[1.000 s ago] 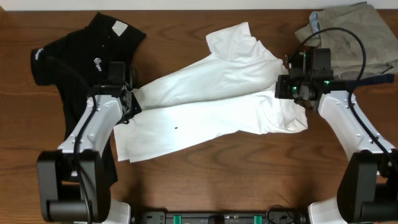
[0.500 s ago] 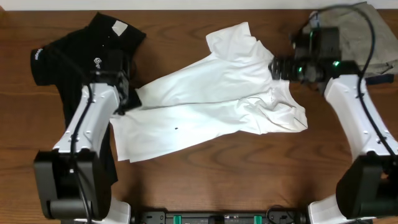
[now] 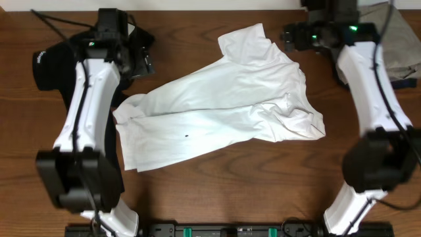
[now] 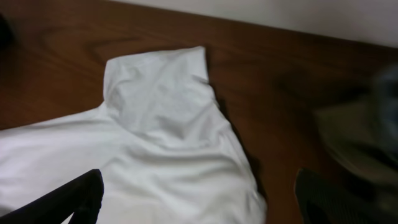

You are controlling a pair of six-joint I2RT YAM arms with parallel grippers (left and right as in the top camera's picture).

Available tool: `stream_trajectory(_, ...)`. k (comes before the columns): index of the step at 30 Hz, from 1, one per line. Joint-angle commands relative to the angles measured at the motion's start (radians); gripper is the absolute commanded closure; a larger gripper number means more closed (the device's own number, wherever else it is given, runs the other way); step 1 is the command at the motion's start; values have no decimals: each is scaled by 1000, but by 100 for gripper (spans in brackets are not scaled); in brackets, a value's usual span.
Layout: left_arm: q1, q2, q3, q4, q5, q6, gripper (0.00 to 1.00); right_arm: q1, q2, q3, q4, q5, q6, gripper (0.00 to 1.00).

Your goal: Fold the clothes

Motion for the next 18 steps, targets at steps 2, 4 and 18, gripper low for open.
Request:
stream_trajectory(2, 8, 90, 10, 20, 14, 19, 13, 55, 122, 90, 37, 2, -45, 4)
stream_trajectory(4, 19, 112, 10, 5, 15, 16, 13, 70, 166, 107, 69, 2, -45, 3)
stream_trajectory(18, 49, 244, 8, -54, 14, 37, 14, 111, 405, 110, 431, 2, 21, 3)
